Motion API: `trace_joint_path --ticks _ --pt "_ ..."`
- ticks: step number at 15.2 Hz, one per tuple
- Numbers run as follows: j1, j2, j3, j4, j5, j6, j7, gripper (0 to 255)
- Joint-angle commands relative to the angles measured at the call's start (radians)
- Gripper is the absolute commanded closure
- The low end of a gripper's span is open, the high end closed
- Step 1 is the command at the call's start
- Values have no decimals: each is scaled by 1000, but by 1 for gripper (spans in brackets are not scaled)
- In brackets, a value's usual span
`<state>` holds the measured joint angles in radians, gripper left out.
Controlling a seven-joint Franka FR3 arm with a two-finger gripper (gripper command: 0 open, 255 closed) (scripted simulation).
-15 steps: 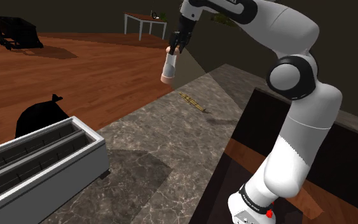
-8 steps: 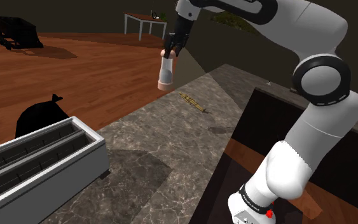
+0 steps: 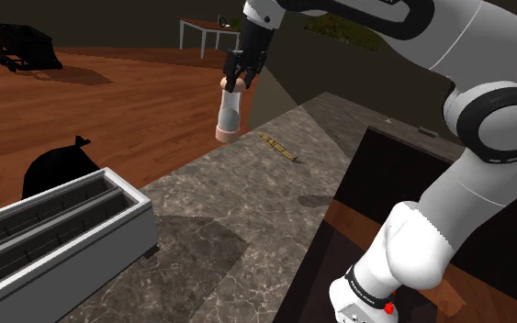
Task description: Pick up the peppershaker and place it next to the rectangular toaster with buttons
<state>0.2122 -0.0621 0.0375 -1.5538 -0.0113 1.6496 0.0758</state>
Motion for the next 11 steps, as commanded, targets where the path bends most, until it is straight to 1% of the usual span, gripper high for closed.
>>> trace_joint_path --ticks 1,6,11 --pt "23 -29 27 -44 -5 15 52 255" --pt "75 -62 93 -79 -13 14 171 255" --pt "126 -68 164 -82 -21 6 292 255"
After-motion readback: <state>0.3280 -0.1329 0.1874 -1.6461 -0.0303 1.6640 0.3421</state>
